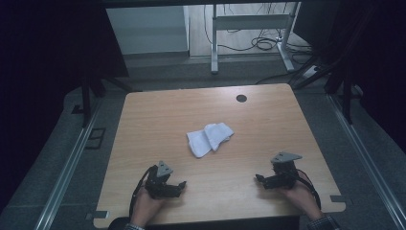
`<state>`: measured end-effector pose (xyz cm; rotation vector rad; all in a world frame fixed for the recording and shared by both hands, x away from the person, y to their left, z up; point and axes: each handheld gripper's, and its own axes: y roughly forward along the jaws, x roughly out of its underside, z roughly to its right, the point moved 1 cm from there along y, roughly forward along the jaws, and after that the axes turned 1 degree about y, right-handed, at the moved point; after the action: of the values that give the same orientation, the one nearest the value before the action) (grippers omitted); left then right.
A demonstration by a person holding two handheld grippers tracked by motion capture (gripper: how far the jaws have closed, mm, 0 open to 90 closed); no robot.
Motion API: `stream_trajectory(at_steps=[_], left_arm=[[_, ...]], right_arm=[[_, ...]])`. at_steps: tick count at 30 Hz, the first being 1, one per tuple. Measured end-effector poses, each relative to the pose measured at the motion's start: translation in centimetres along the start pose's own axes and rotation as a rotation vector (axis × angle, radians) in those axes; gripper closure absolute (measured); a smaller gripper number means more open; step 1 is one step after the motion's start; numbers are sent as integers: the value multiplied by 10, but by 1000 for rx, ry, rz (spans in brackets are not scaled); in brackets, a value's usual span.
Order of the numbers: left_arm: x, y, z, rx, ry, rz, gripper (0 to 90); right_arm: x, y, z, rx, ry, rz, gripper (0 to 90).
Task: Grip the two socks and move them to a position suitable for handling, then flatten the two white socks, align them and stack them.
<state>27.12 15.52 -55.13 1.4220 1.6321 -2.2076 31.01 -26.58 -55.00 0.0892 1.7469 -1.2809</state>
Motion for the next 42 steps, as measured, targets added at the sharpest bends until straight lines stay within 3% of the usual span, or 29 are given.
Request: stream_trajectory(at_steps=[31,42], left_arm=[[-5,5,-7,-6,-7,2,129],[-6,5,-6,-7,-3,1,127]], right_arm=[[-5,0,0,-8,-10,-34,55],[-20,2,-6,-40,-8,-36,60]])
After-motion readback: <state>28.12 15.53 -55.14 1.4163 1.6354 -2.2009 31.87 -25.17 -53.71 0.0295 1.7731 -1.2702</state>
